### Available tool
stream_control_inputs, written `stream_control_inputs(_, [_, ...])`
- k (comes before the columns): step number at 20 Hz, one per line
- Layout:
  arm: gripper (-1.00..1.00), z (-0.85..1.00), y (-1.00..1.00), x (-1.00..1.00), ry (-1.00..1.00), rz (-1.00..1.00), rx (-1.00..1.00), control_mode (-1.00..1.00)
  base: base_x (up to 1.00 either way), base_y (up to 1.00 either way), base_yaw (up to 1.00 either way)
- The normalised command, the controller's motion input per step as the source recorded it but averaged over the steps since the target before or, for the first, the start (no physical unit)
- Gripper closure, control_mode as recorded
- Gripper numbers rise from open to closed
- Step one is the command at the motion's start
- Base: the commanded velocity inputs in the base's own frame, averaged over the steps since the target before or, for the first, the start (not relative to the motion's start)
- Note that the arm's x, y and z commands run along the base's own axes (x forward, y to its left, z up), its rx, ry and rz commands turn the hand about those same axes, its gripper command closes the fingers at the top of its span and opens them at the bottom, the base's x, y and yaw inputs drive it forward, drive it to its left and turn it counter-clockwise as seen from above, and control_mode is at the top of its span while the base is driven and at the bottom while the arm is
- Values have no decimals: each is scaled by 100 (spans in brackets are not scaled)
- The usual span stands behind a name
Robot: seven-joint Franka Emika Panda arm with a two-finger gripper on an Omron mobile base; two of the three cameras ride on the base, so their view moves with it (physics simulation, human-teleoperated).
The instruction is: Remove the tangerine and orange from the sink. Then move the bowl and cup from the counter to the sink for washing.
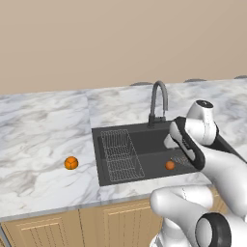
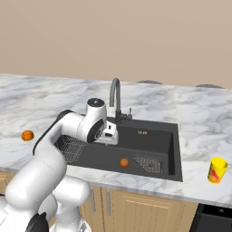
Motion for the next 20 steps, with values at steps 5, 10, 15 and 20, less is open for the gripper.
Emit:
stream_control_inputs(5, [-100, -23, -37, 4, 0, 0, 0, -100, 0, 0, 0])
stream_control_inputs(10, [-100, -28, -28, 11, 0, 0, 0, -100, 0, 0, 0])
stream_control_inputs(15, [-100, -33, -25, 14, 0, 0, 0, -100, 0, 0, 0])
stream_control_inputs(20, [-100, -30, -16, 23, 0, 0, 0, -100, 0, 0, 0])
